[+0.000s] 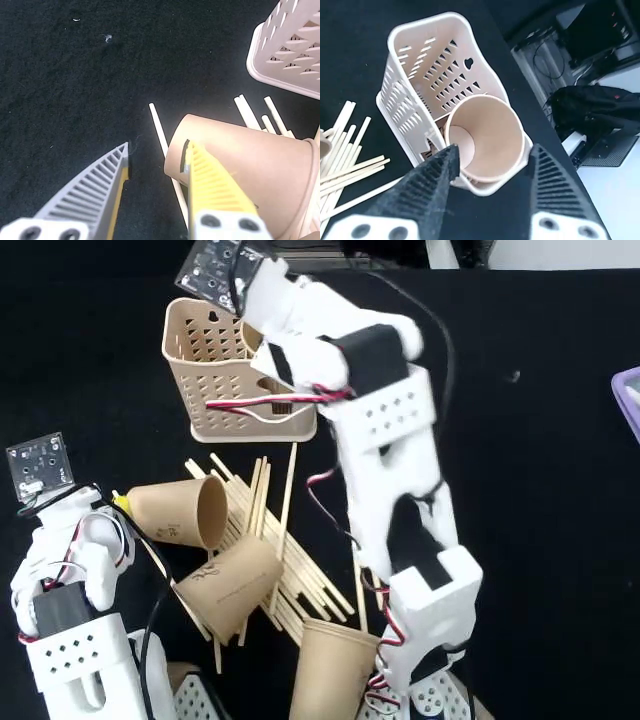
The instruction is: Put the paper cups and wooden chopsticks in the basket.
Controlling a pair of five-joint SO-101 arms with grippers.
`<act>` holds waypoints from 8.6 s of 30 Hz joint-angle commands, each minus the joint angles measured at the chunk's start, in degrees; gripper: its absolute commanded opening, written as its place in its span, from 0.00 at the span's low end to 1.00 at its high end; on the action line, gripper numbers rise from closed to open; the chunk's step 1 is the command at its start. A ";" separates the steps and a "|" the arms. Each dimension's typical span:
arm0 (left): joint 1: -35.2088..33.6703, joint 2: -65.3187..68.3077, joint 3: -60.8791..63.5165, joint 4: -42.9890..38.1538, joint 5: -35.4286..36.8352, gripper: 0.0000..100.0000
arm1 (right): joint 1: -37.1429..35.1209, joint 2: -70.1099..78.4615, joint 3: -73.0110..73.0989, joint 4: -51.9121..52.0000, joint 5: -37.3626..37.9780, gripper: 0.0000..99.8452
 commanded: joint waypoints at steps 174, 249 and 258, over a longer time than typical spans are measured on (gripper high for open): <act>-6.29 -0.70 -0.57 -4.04 3.96 0.19 | 42.46 -42.24 70.81 6.07 43.25 0.01; -6.20 -0.70 -0.57 -4.04 3.96 0.19 | 0.88 5.85 -8.92 -0.53 -5.63 0.01; -6.20 -0.70 -0.57 -4.04 3.96 0.19 | 0.88 15.16 -20.00 6.24 -3.52 0.03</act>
